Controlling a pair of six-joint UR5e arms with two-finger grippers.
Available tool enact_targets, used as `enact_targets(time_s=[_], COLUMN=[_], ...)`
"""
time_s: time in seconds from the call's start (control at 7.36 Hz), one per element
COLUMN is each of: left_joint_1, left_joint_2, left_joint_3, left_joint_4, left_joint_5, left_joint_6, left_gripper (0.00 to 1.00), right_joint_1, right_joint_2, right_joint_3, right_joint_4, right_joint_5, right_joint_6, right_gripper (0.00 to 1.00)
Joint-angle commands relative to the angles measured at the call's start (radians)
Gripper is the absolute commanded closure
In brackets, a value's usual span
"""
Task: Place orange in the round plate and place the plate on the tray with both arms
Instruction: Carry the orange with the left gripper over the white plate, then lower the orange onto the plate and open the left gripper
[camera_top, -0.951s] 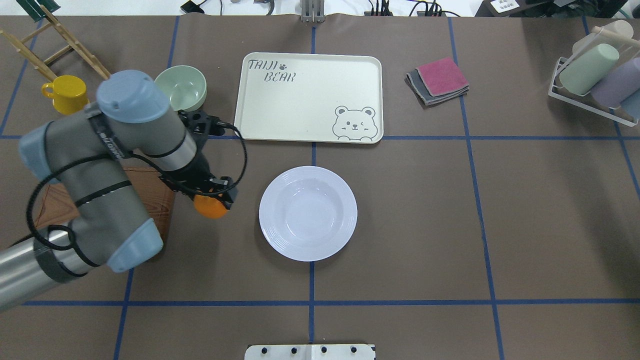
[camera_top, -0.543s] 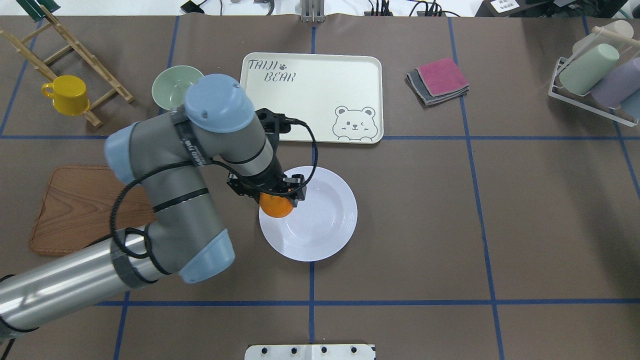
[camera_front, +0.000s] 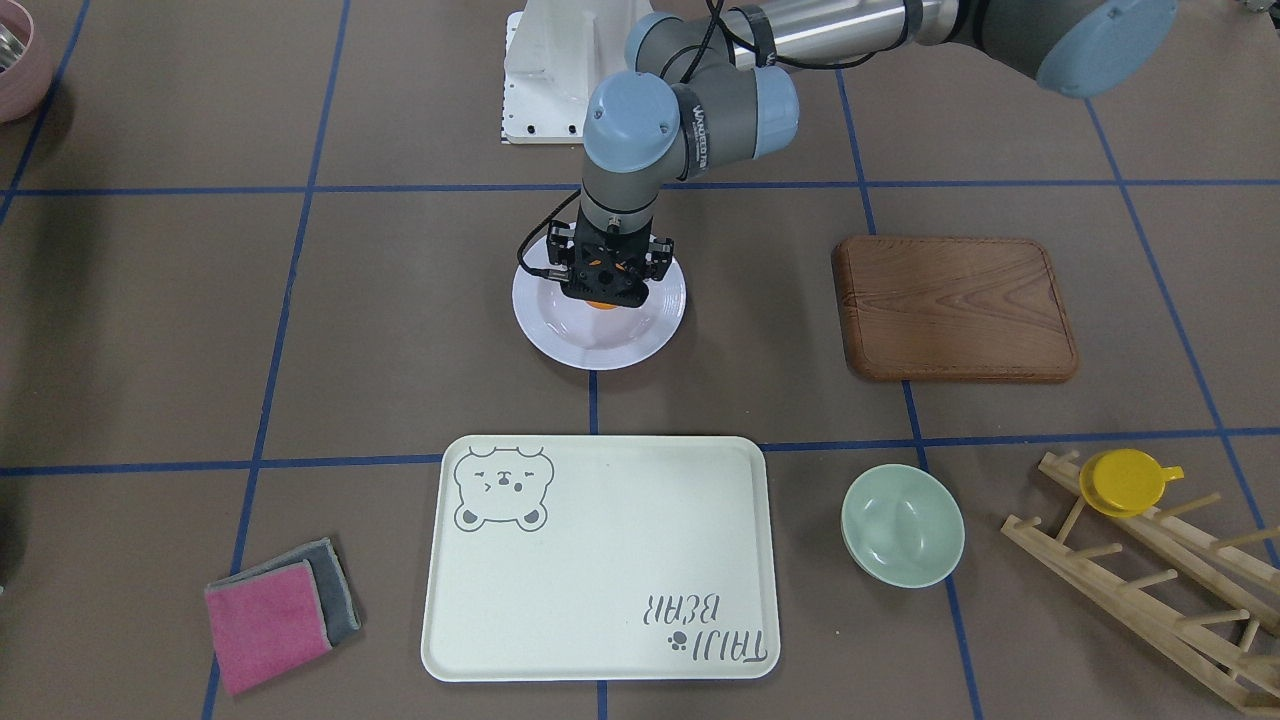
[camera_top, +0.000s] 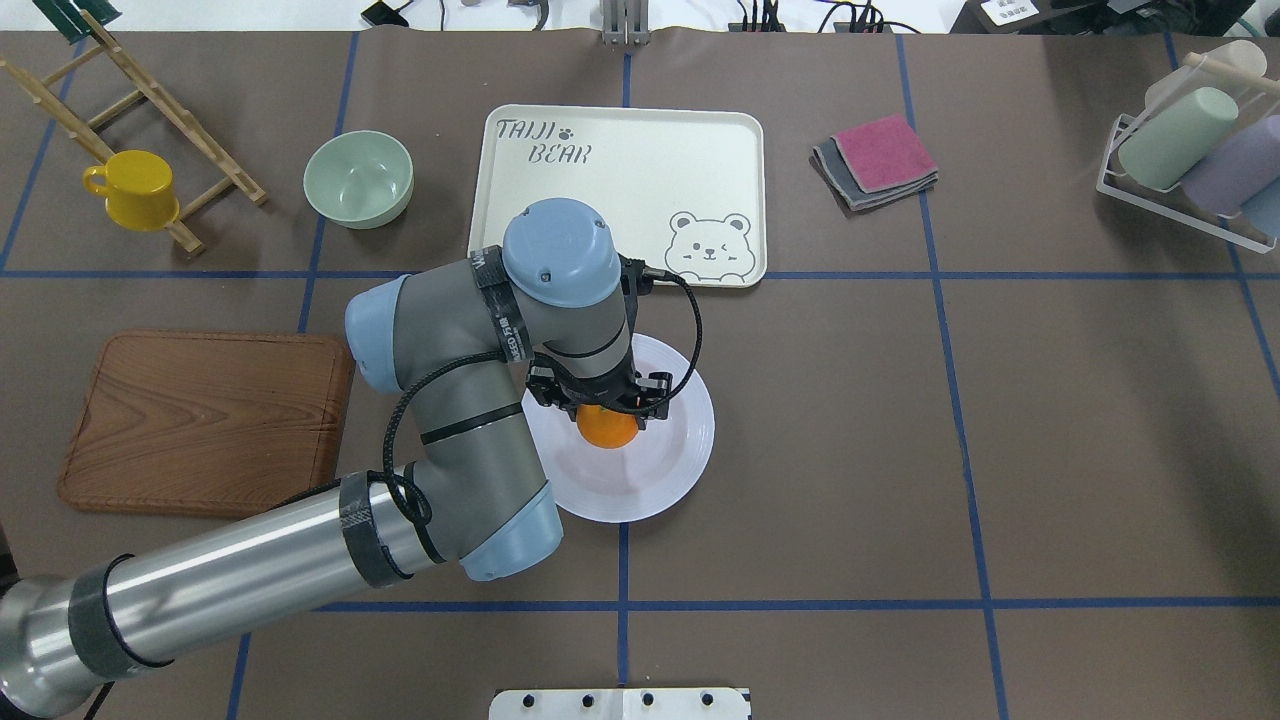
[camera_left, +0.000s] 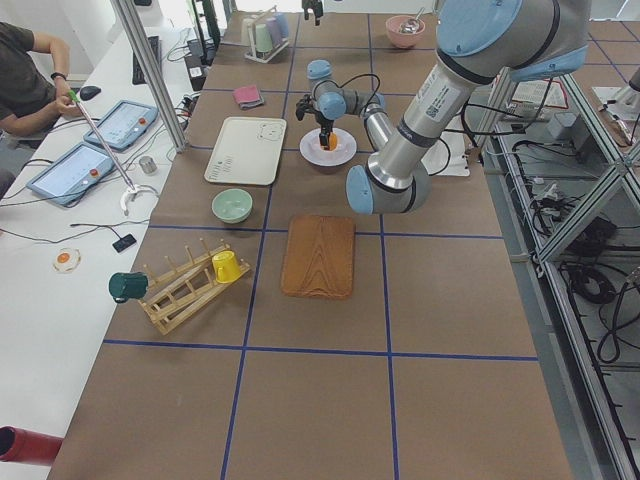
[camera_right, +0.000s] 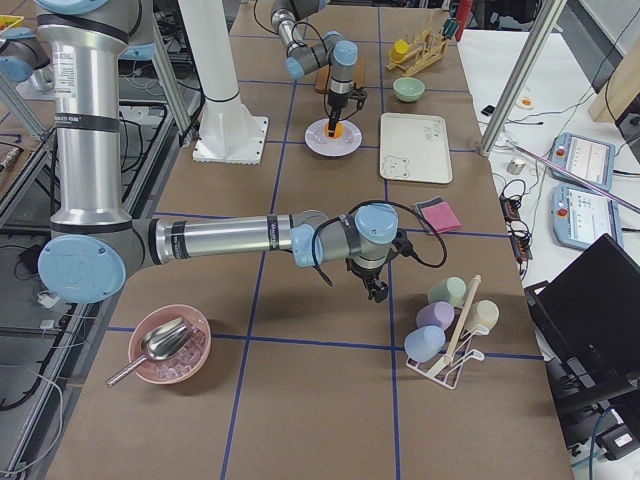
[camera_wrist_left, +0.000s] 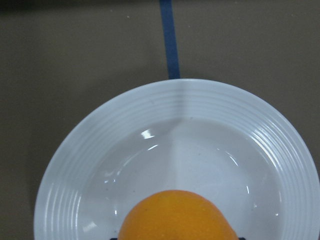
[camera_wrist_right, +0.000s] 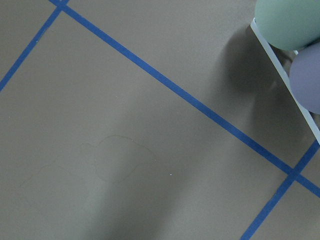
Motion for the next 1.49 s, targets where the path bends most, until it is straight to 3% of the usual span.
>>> enact_targets(time_s=[0.0, 0.14, 0.27, 0.54, 0.68, 0.82, 1.09, 1.22, 1.36], left_joint_1=[0.023, 0.023, 0.023, 0.017, -0.021, -0.053, -0.14, -0.198, -0.258], left_joint_2=[-0.007, -0.007, -0.005, 0.003, 0.016, 0.121, 0.327, 0.379, 0.454], left_joint_3=[0.041, 0.041, 0.038, 0.02, -0.026, -0.153, -0.38, -0.405, -0.422], left_joint_4=[-0.041, -0.041, -0.04, -0.035, -0.031, -0.031, -0.029, -0.031, -0.04], left_joint_5=[0.046, 0.048, 0.056, 0.103, 0.096, 0.074, 0.037, -0.03, -0.061], left_joint_6=[0.0, 0.002, 0.003, 0.008, 0.009, 0.031, 0.113, 0.206, 0.289], left_gripper=[1.0, 0.64, 0.02, 0.0, 0.0, 0.0, 0.0, 0.0, 0.0], right_joint_1=[-0.021, -0.019, -0.021, -0.062, -0.088, -0.14, -0.278, -0.356, -0.451], right_joint_2=[0.002, 0.002, 0.002, 0.002, 0.0, -0.001, 0.002, 0.008, 0.022], right_joint_3=[-0.001, 0.0, 0.002, 0.006, 0.0, 0.006, 0.0, 0.0, 0.0], right_joint_4=[0.0, 0.0, -0.002, 0.011, 0.091, 0.177, 0.504, 0.667, 0.825], right_joint_5=[0.001, -0.001, 0.001, 0.007, 0.008, 0.008, -0.001, -0.027, -0.118], right_joint_6=[0.0, 0.0, 0.002, 0.11, 0.186, 0.356, 0.846, 1.123, 1.408], right_gripper=[0.0, 0.0, 0.0, 0.0, 0.0, 0.0, 0.0, 0.0, 0.0])
